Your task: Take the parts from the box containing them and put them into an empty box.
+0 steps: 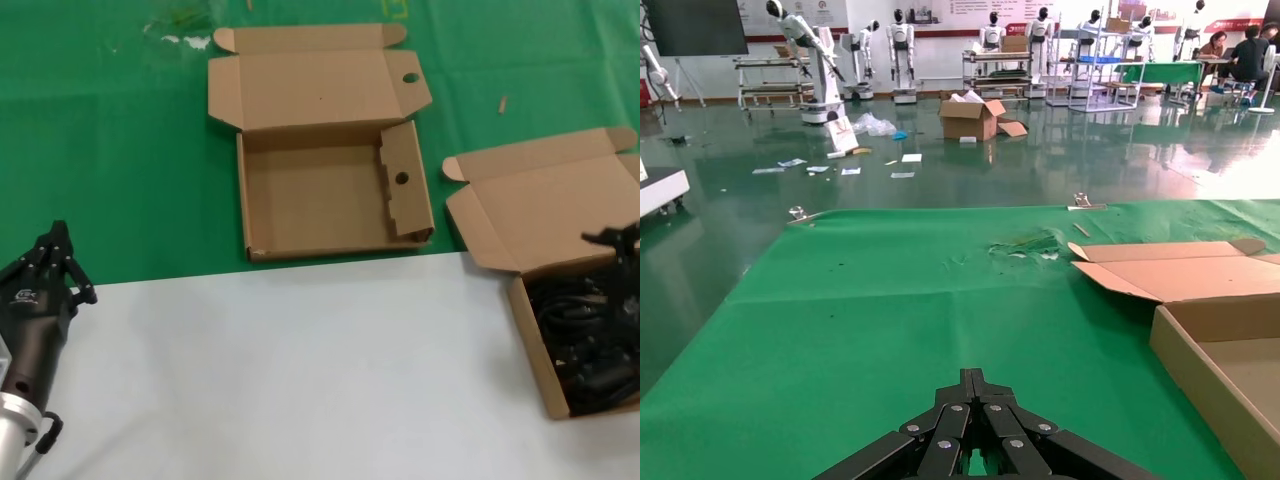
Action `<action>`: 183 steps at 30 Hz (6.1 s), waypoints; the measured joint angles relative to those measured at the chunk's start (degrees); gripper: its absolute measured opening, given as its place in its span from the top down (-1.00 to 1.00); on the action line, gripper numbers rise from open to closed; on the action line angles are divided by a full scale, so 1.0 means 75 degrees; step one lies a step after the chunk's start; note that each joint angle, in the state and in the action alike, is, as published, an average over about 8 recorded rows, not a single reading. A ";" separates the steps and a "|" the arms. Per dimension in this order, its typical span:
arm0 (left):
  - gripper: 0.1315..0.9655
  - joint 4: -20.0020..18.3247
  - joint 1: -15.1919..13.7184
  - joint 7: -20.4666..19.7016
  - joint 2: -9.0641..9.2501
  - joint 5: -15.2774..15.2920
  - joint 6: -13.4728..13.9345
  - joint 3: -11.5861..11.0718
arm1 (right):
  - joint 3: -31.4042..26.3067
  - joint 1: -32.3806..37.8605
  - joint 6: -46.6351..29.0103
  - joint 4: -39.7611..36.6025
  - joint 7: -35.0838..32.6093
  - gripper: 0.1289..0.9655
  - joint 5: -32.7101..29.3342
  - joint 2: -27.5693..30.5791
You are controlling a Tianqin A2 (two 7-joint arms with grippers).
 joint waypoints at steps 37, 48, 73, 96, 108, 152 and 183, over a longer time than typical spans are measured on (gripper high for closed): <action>0.98 0.0000 0.0000 0.0000 0.0000 0.0000 0.0000 0.0000 | -0.2121 0.4614 -0.4230 -0.3157 -0.2897 -0.34 -0.1686 -0.0679; 0.98 0.0000 0.0000 0.0000 0.0000 0.0000 0.0000 0.0000 | -0.2179 0.4784 -0.4340 -0.3283 -0.2918 0.28 -0.1765 -0.0733; 0.98 0.0000 0.0000 0.0000 0.0000 0.0000 0.0000 0.0000 | -0.2024 0.6104 -0.5966 -0.1587 -0.1110 0.81 -0.1767 -0.0250; 0.98 0.0000 0.0000 0.0000 0.0000 0.0000 0.0000 0.0000 | -0.3822 0.9448 -0.4941 -0.4241 -0.0754 0.81 -0.3462 -0.4985; 0.98 0.0000 0.0000 0.0000 0.0000 0.0000 0.0000 0.0000 | -0.4141 0.9871 -0.3427 -0.8056 -0.2503 0.81 -0.3504 -0.6779; 0.95 0.0000 0.0000 0.0000 0.0000 0.0000 0.0000 0.0000 | -0.2742 0.7230 -0.3134 -0.3328 -0.0811 -0.44 -0.2166 -0.4472; 0.00 0.0000 0.0000 0.0001 0.0000 -0.0002 0.0000 0.0000 | -0.1240 0.4080 -0.0066 -0.2156 -0.0925 -1.00 -0.0530 -0.5083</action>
